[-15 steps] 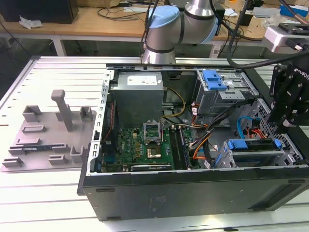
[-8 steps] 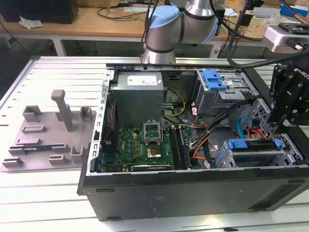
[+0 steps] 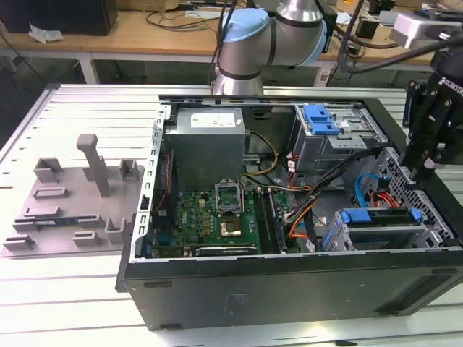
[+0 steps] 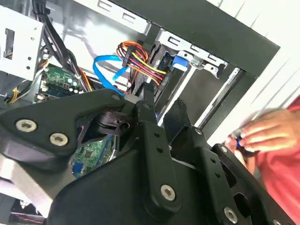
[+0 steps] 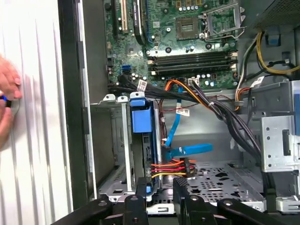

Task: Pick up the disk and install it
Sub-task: 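Insert the second disk wire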

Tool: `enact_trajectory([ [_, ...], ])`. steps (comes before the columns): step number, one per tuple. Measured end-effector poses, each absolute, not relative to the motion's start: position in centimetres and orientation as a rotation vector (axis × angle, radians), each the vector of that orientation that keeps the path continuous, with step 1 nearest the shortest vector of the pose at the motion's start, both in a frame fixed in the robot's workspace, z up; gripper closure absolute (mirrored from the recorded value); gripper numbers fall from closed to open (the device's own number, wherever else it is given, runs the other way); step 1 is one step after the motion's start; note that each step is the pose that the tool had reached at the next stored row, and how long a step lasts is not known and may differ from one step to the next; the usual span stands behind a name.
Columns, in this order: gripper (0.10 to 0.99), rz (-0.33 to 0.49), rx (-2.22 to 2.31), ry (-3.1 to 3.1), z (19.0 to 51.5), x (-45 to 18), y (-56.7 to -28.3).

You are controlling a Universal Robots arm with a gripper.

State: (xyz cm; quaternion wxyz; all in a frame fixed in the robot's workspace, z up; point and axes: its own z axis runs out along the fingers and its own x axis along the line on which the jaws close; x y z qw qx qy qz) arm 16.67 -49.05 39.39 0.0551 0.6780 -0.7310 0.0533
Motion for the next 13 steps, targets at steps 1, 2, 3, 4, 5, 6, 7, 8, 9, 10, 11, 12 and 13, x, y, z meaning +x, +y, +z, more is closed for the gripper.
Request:
enact_trajectory([
  [1,0.725,0.181,2.049,-2.209,39.4,16.7,-48.7],
  [2,0.725,0.196,2.040,-2.199,39.4,16.7,-48.4],
  [3,0.725,0.232,2.020,-2.178,39.3,16.5,-47.6],
  [4,0.725,0.244,2.014,-2.172,39.2,16.3,-47.3],
  [5,0.725,0.255,2.008,-2.166,39.1,15.9,-47.1],
  [6,0.725,0.261,2.005,-2.162,39.0,15.6,-47.0],
  [7,0.725,0.267,2.001,-2.158,38.8,15.3,-47.0],
  [8,0.725,0.272,1.998,-2.154,38.6,15.0,-47.0],
  [9,0.725,0.275,1.996,-2.153,38.4,14.8,-47.0],
  [10,0.725,0.277,1.996,-2.152,38.1,14.7,-47.0],
  [11,0.741,0.277,1.995,-2.152,38.0,14.6,-47.0],
  [12,0.741,0.278,1.995,-2.151,37.8,14.6,-47.0],
  [13,0.808,0.278,1.995,-2.151,37.7,14.6,-47.0],
])
